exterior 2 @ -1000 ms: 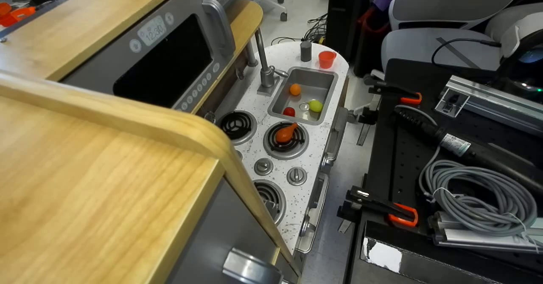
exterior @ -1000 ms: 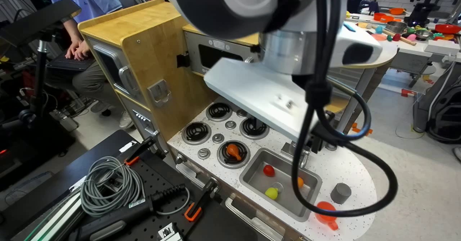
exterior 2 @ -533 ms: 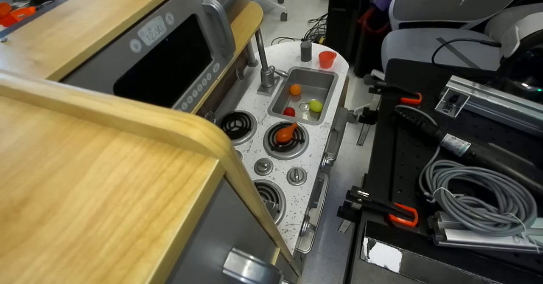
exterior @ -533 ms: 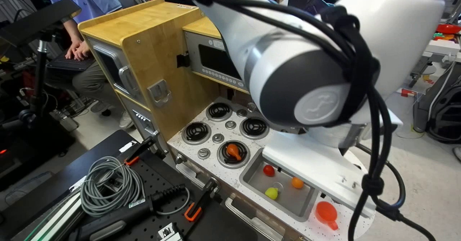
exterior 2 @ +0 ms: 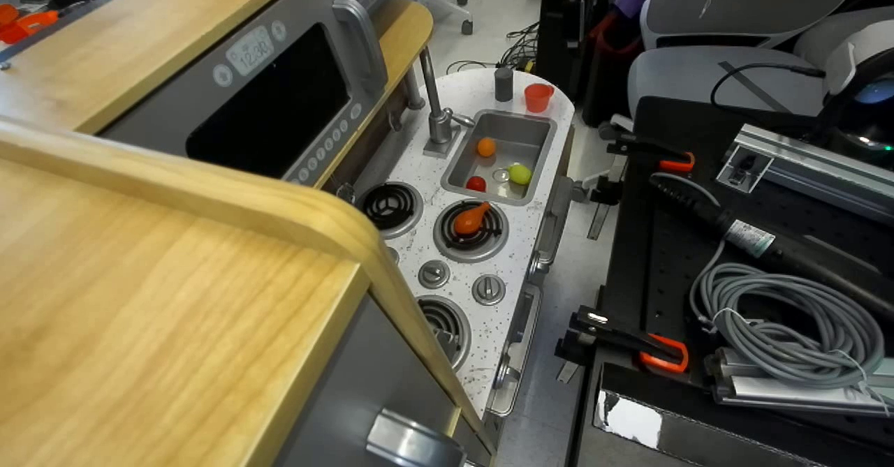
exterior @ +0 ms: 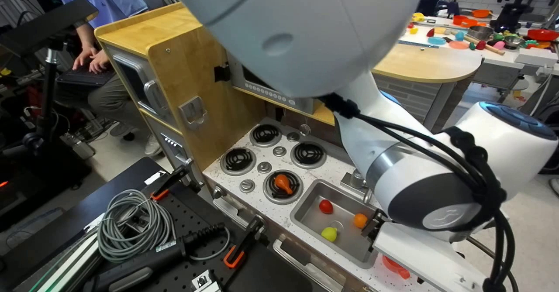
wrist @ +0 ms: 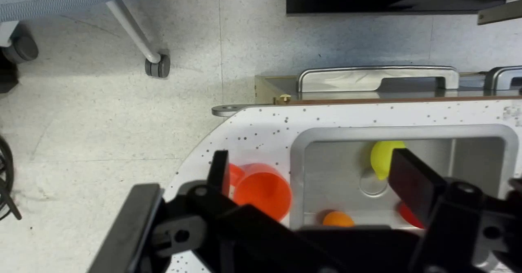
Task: Pick the grey bottle and put it in the orange cup
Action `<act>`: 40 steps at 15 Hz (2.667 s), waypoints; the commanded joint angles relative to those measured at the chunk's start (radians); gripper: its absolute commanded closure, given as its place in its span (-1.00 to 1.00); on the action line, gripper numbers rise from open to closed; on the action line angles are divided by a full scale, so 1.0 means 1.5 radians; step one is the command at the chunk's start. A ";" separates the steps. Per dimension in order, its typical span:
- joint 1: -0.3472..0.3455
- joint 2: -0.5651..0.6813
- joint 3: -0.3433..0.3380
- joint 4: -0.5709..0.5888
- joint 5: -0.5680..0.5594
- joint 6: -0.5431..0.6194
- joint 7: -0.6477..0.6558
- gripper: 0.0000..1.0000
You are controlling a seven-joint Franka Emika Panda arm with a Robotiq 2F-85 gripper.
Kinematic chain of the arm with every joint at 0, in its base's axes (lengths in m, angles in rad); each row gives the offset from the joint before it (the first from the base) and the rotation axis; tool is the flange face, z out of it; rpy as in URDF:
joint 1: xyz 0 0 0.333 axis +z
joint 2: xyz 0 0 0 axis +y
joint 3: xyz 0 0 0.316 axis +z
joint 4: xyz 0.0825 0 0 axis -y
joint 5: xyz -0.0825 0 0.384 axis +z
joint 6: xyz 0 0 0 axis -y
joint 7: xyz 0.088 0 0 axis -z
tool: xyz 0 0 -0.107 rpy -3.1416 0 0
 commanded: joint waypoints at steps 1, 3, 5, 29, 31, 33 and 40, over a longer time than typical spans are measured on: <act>-0.016 0.108 0.003 0.139 -0.040 -0.009 0.030 -1.00; -0.026 0.148 0.011 0.194 -0.046 -0.021 0.037 -1.00; -0.029 0.186 0.016 0.248 -0.052 -0.034 0.046 -1.00; -0.018 0.484 0.062 0.716 -0.057 -0.180 0.074 -0.53; -0.015 0.494 0.064 0.730 -0.061 -0.180 0.073 -0.31; -0.013 0.503 0.065 0.743 -0.064 -0.180 0.072 0.03; -0.013 0.468 0.047 0.716 -0.078 -0.150 0.066 0.72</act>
